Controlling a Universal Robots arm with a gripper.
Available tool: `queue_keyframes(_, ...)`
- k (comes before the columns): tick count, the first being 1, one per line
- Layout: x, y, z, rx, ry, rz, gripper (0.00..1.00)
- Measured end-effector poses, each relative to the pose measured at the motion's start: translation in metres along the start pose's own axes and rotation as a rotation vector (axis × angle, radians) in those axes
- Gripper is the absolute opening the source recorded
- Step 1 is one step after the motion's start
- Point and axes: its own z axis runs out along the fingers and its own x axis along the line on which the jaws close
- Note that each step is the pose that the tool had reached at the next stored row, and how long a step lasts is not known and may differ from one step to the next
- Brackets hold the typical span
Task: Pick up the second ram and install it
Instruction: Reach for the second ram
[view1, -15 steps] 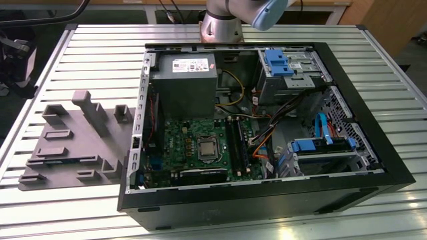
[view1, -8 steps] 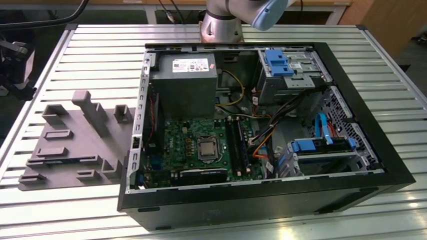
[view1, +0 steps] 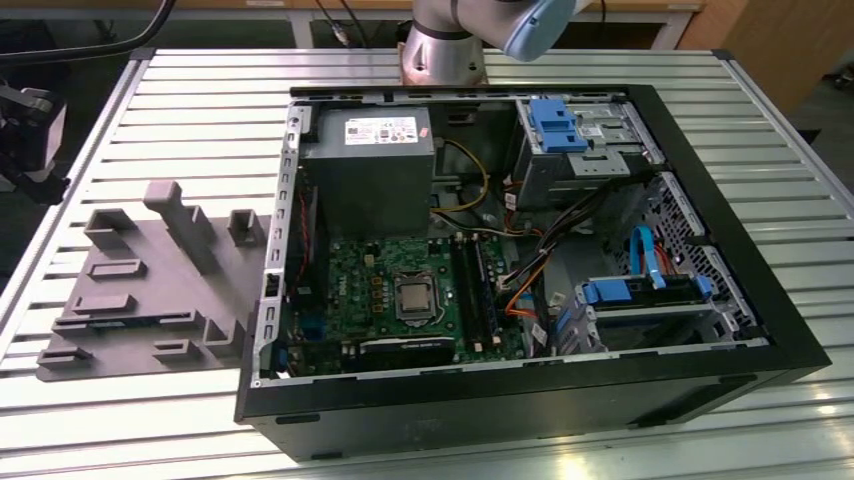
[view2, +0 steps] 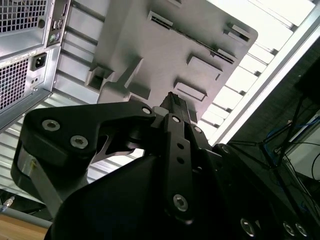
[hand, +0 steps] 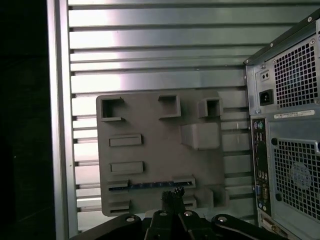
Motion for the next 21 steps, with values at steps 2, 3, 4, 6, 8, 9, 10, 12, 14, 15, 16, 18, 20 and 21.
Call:
queue_keyframes(2,0.0006,-0.0003,0.0005,-0.0001,0.0,0.0,0.11)
queue_keyframes(3,0.0009,-0.0005,0.0006,0.0,0.0001,0.0,0.11)
queue_keyframes(4,0.0011,-0.0007,0.0008,0.0001,0.0001,0.0,0.11)
queue_keyframes(6,0.0019,-0.0011,0.0016,0.0,0.0,0.0,0.11)
queue_keyframes(8,0.0027,-0.0015,0.0024,0.0001,0.0001,0.0,0.11)
queue_keyframes(9,0.0029,-0.0016,0.0031,0.0003,0.0004,0.0,0.11)
queue_keyframes(10,0.0033,-0.0017,0.0035,0.0007,0.0009,0.0,0.11)
queue_keyframes(12,0.0038,-0.0019,0.005,0.0013,0.0016,0.0,0.11)
queue_keyframes(14,0.0042,-0.0021,0.0067,0.0023,0.0029,0.0,0.11)
queue_keyframes(15,0.0046,-0.0021,0.0077,0.0028,0.0035,0.0,0.11)
queue_keyframes(16,0.005,-0.0022,0.0086,0.0033,0.0041,0.0,0.11)
queue_keyframes(18,0.0058,-0.0024,0.0104,0.0048,0.0058,0.0,0.11)
queue_keyframes(20,0.0066,-0.0026,0.0126,0.0062,0.0072,0.0,0.11)
queue_keyframes(21,0.0071,-0.0027,0.0136,0.0067,0.0078,0.0,0.11)
